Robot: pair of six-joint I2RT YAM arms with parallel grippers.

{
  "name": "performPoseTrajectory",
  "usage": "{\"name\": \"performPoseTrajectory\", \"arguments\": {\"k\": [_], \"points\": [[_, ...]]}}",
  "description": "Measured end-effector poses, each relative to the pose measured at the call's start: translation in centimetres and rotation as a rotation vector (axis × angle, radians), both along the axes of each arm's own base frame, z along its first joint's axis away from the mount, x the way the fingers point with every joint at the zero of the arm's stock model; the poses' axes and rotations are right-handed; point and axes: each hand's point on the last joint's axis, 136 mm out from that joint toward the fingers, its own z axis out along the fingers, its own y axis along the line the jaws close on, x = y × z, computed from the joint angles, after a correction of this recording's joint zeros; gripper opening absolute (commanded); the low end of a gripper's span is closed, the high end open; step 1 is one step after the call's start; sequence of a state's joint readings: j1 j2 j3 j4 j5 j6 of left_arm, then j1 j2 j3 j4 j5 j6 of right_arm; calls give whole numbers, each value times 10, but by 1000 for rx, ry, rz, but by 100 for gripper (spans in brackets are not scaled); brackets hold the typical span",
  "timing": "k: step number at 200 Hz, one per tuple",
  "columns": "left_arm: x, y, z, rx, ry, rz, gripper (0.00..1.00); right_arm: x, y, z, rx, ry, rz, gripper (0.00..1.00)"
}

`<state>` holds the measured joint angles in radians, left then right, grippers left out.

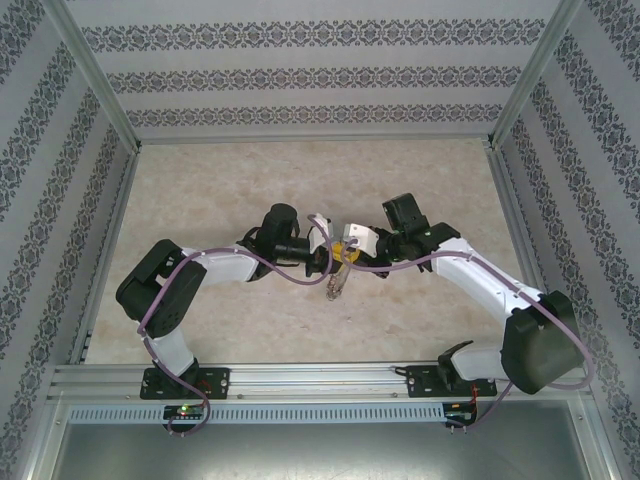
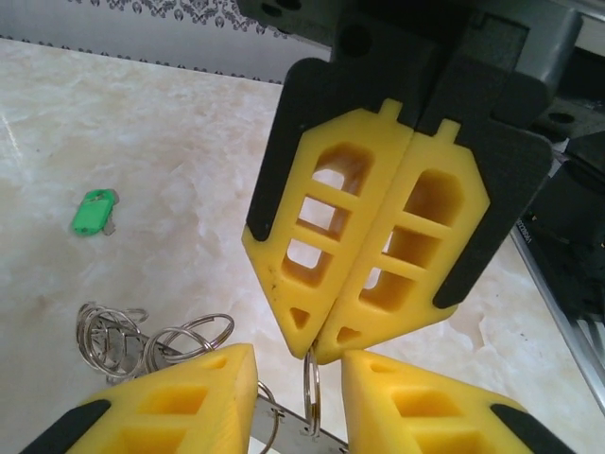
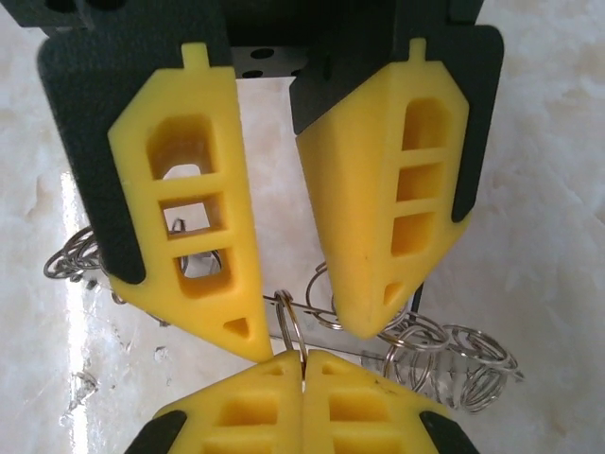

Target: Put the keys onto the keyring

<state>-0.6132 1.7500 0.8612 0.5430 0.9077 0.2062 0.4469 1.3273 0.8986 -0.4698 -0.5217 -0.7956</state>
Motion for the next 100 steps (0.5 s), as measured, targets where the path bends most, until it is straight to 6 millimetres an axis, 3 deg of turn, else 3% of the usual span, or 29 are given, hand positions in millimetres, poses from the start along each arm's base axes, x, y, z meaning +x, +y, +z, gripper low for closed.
{"name": "performPoseTrajectory", "arguments": {"k": [100], "points": [[1,5,-1,-7,-19,-25,33,-2,3,2,66,-29,54,0]]}}
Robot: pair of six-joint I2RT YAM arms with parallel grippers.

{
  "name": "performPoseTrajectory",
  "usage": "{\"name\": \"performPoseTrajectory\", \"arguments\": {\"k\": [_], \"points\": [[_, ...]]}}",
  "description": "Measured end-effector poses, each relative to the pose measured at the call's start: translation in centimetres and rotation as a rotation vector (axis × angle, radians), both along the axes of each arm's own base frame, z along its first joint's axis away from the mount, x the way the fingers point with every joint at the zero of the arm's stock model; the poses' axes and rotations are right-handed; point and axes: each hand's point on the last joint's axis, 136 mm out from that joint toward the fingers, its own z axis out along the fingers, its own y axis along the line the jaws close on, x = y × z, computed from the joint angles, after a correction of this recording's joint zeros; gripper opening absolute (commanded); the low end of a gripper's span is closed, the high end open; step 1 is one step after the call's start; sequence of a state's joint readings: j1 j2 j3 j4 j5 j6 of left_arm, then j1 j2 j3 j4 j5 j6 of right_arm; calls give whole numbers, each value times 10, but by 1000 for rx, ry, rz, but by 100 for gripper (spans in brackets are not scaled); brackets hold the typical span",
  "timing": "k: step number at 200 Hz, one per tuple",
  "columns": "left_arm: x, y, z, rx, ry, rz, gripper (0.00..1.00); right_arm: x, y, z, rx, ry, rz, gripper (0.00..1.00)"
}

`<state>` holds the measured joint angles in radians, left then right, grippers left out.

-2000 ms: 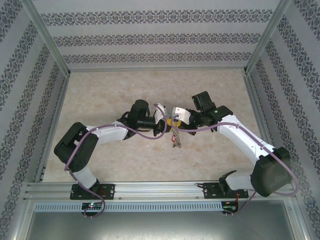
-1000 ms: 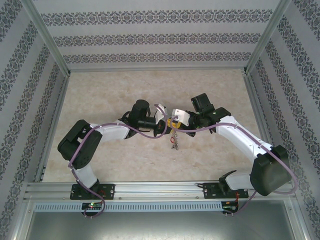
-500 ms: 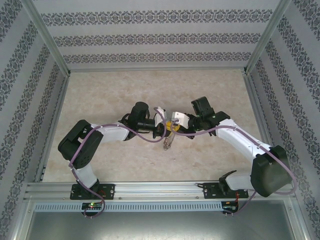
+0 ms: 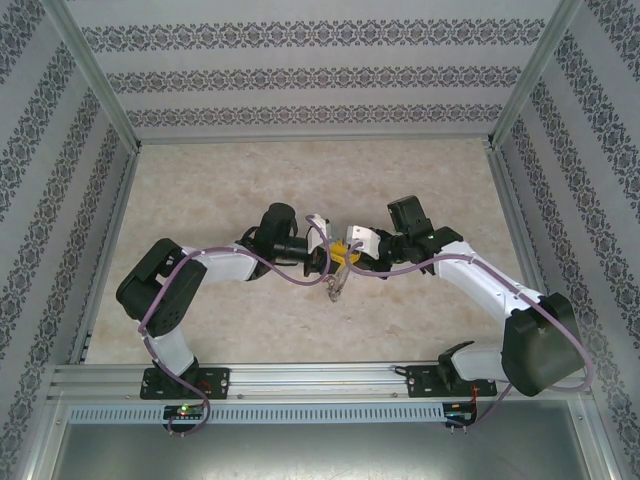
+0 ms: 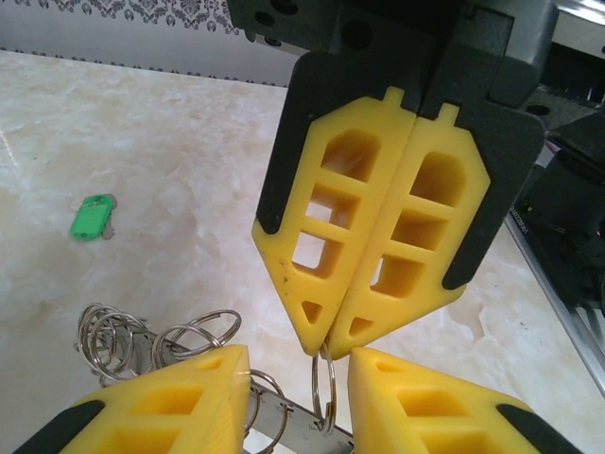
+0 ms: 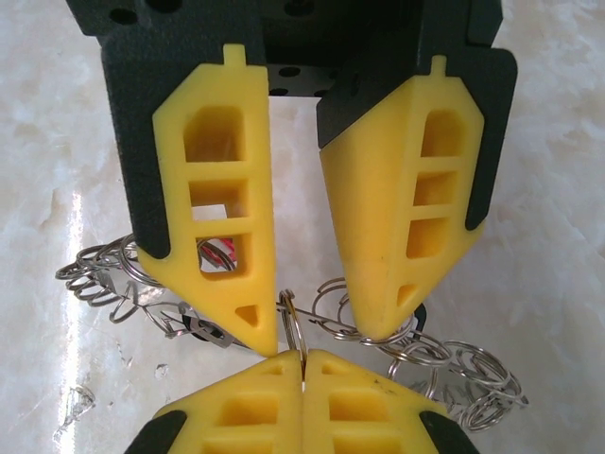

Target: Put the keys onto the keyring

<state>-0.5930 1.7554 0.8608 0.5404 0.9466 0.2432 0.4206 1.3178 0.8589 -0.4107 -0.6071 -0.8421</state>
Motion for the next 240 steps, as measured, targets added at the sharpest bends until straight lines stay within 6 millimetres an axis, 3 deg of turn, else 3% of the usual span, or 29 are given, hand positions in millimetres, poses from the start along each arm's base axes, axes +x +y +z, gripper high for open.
{"name": "performPoseTrajectory", "arguments": {"k": [131,168,196,240], "points": [[2,4,0,15,37,-12,38,-1,1,0,6,5,8,0],[-1,7,11,13,62,-19,42,-1,1,0,7,4,8,0],[-2,11,19,13,54,-14,38,-1,1,0,8,2,7,0],[0,10,10,48,78,-22,38,-1,0,3,7,-13,2,0]]}}
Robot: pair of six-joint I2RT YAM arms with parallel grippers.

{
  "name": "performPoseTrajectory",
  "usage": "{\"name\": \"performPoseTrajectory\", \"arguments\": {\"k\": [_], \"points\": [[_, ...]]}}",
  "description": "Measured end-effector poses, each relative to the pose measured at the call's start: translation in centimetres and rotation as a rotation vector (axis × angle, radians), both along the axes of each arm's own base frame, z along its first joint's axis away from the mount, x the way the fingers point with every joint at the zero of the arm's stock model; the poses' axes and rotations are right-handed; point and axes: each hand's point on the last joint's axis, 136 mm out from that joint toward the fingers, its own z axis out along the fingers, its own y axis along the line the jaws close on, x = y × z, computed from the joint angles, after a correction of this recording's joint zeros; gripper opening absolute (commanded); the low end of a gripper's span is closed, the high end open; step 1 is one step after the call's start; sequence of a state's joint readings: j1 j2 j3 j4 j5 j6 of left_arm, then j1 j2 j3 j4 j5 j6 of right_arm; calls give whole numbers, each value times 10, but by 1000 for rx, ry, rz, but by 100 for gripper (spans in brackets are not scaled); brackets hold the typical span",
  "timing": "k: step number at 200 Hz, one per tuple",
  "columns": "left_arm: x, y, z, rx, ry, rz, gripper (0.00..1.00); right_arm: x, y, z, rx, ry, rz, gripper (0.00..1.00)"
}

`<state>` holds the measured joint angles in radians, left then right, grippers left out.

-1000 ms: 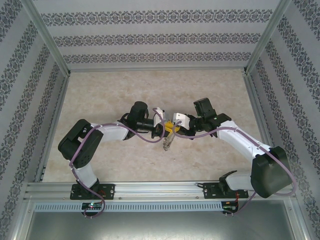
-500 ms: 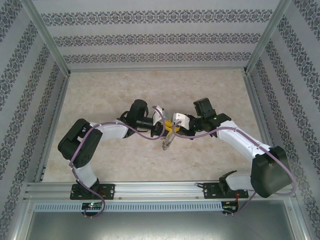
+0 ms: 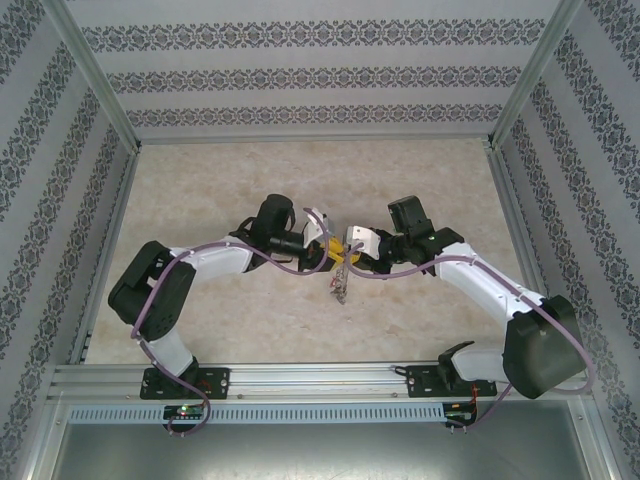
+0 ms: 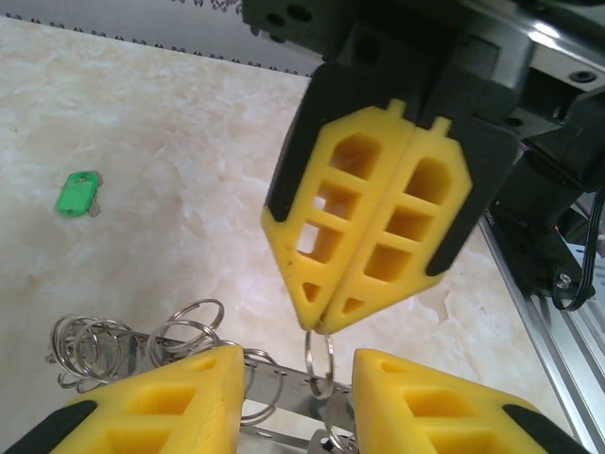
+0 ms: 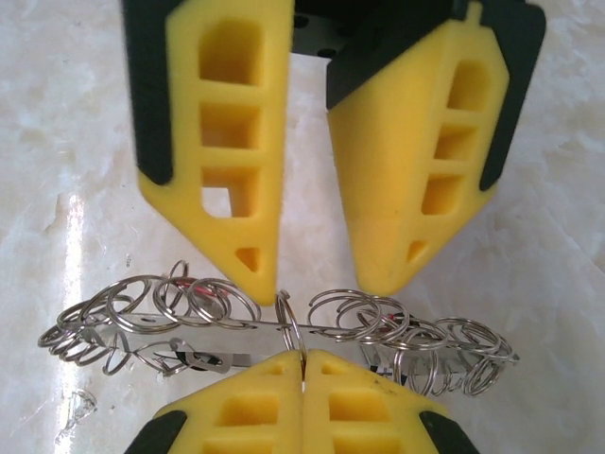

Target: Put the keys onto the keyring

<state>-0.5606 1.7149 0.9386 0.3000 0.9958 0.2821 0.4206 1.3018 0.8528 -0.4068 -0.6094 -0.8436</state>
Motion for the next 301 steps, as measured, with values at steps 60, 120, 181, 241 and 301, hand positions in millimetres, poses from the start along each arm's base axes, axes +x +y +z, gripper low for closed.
{"name": "performPoseTrajectory", "arguments": {"k": [60,120,181,241,301], "points": [[1,-3,-7,12,25,-11,38,-2,-2,-2,-4,2,-5,0],[-1,-5,-10,20,32,-14,36,-1,-3,-3,-12,3,-17,0],[-10,-14,-11,29,24,-28,16,0,-4,-3,-13,13,-35,0],[-7,-15,-8,21,3,-23,0,4,-6,-2,-10,7,-51,0],[1,-14,-8,19,35,46,0,7,-8,1,10,9,-73,30]]}}
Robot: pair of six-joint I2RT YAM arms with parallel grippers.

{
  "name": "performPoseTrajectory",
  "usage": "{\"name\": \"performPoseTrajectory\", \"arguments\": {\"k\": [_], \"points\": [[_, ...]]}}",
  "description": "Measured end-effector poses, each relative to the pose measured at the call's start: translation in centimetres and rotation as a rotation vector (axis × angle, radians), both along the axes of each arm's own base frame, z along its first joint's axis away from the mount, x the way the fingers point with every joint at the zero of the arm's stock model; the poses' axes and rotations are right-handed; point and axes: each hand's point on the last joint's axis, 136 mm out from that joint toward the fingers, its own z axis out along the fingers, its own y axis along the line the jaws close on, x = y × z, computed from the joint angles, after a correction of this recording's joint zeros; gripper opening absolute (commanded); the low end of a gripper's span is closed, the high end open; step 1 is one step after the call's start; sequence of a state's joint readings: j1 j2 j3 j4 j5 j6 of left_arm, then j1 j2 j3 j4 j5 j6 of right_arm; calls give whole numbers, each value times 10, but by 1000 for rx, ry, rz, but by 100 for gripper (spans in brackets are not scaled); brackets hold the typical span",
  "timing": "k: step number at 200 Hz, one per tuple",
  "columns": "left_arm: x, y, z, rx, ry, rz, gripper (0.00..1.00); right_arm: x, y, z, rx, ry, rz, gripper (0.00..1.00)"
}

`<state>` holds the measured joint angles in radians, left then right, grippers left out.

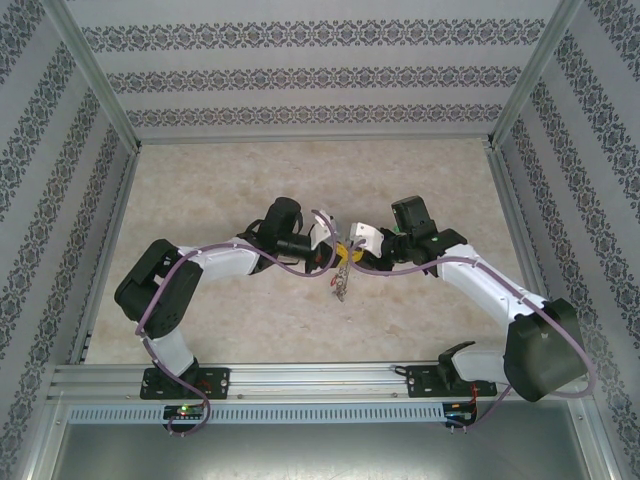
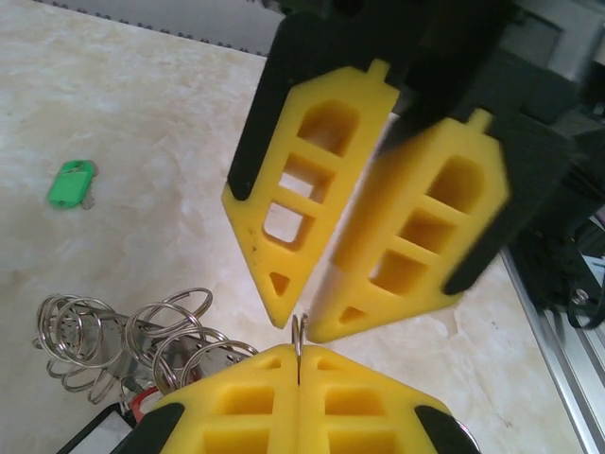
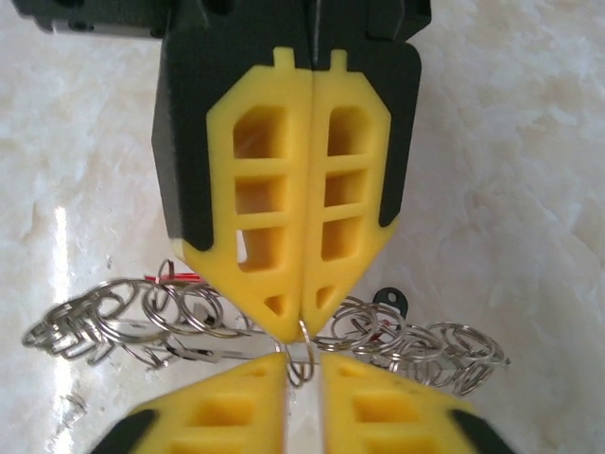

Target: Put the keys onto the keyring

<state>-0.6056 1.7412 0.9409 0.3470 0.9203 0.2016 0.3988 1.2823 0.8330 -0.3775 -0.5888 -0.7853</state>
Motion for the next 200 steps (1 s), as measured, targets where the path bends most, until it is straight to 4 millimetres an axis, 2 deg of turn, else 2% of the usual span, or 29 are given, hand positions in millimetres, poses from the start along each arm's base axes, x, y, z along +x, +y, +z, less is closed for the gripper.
{"name": "performPoseTrajectory", "arguments": {"k": [23,43,70,89,122,141,153,174,187,200], "points": [[7,3,1,-3,22,39,0,0,-11,7,45,-5,-43,36],[11,5,2,-6,28,64,0,4,-24,23,107,-14,-107,39],[13,11,3,-15,52,93,0,20,-38,52,211,-28,-231,39],[17,14,4,-25,64,111,0,26,-38,66,295,-20,-263,36],[19,15,8,-49,71,123,0,17,-27,59,367,43,-230,31],[23,17,11,-62,78,139,0,24,-29,51,395,99,-270,44],[27,19,13,-66,78,153,0,33,-34,48,392,107,-332,50],[32,25,22,-75,63,184,0,61,-55,44,348,121,-552,49],[36,29,32,-83,39,209,0,87,-79,46,321,126,-742,49],[39,33,43,-88,14,237,0,110,-113,46,308,158,-990,48]]}}
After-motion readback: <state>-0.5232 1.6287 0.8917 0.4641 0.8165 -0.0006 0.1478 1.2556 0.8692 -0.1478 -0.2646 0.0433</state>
